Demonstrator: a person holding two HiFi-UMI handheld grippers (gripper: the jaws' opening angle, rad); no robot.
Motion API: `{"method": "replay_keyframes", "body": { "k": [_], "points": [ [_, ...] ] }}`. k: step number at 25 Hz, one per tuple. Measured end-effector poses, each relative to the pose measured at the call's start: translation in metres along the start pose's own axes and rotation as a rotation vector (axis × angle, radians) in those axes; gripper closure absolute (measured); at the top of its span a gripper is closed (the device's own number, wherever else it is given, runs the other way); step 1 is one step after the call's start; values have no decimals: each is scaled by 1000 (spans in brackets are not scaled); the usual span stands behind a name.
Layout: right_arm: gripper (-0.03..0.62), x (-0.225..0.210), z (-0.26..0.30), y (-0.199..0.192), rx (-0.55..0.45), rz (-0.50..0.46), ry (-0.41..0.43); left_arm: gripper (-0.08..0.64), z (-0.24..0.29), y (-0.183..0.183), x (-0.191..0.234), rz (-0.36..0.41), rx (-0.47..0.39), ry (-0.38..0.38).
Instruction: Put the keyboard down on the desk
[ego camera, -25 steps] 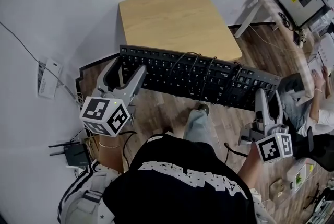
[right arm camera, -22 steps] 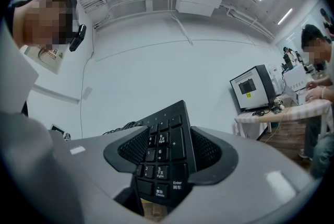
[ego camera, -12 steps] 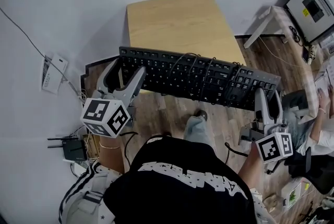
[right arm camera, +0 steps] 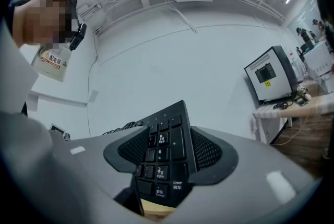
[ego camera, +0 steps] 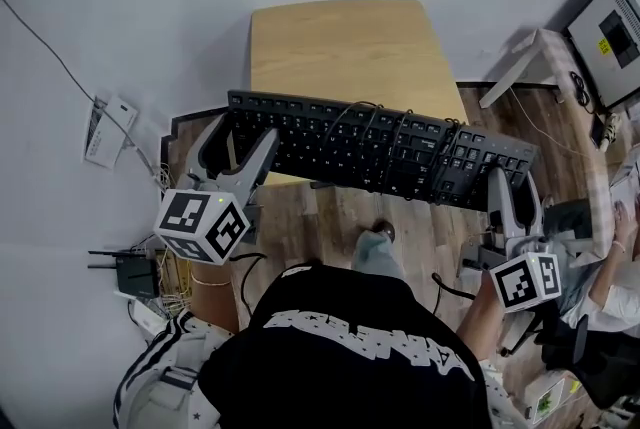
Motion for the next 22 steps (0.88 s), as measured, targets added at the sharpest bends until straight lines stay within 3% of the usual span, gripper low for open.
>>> {"method": "replay_keyframes", "body": {
  "k": [9,22],
  "points": [
    [336,-8,9,-5,-9,3,43,247,-6,-1,-4,15,-24,39],
    [336,-24,9,-23,-113,56,134,247,-20,10,-18,118,-104,83]
  ]
}}
Point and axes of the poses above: the fingertips, and each gripper's own axes: z forward along the fingers, x to its left, y out of its top, the point moved 8 cm from there along -z, backward along the fingers, and after that the axes turned 6 degrees about -x, right-handed, at the moved point
